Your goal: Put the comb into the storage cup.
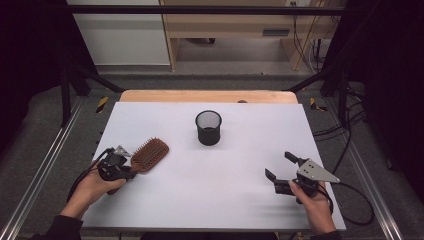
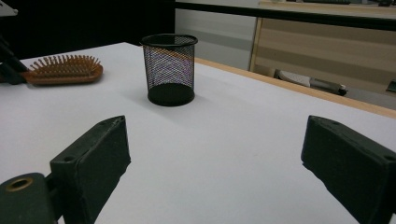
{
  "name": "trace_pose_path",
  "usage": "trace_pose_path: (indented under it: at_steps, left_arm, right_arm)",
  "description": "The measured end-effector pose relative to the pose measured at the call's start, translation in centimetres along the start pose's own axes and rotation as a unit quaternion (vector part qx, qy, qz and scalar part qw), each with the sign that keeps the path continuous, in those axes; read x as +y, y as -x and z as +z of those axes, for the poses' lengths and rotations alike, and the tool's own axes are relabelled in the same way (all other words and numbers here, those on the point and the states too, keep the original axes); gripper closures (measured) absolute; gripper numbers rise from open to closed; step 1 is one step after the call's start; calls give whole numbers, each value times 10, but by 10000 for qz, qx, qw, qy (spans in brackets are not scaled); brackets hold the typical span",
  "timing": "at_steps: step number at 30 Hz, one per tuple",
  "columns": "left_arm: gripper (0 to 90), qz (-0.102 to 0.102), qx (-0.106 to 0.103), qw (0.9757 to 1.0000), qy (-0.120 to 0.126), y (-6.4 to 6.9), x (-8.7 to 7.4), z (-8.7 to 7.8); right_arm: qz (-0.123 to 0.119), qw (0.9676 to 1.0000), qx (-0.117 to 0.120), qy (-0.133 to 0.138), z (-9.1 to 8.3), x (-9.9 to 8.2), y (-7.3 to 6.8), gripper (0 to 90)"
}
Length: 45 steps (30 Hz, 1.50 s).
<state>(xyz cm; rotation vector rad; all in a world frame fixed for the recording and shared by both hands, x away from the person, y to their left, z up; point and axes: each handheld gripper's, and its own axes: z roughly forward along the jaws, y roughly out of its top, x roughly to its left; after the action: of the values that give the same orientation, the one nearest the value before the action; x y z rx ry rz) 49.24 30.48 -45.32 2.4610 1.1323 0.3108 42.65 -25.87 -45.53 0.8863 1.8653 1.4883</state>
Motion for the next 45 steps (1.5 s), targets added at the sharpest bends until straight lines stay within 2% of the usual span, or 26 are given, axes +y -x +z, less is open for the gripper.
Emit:
trace_pose_path:
  at_steps: [4,8,13,20,29,33,37,42,45]
  left_arm:
    - [718,-6,-6,10000,-41,0,2,1]
    - [723,-6,36,9999,-93,2,3,1]
    - [723,-40,6,9999,121,1,-2,0]
    - [723,34,77,9996,254,5,-4,-2]
    - [723,118,111,9970,757,15,-2,-5]
    - [723,155,91,9947,1009,25,1,-4]
    - [723,146,54,9915,1294,34,4,-6]
    - [723,138,59,9861,1655,43,7,-11]
    - [723,95,187,9811,1923,48,8,-13]
  right_arm:
    - [-2,10000,5,3,0,0,0,80]
    - [2,10000,17,-3,0,0,0,80]
    - [7,10000,17,11,-1,0,0,80]
    - [32,10000,15,34,-1,1,0,80]
    - [38,10000,15,61,-1,1,0,80]
    - [49,10000,15,70,-1,1,0,80]
    - [56,9999,21,90,-2,1,0,80]
    - [54,9999,38,107,-2,2,-1,80]
    - [56,9999,40,101,-1,2,-2,79]
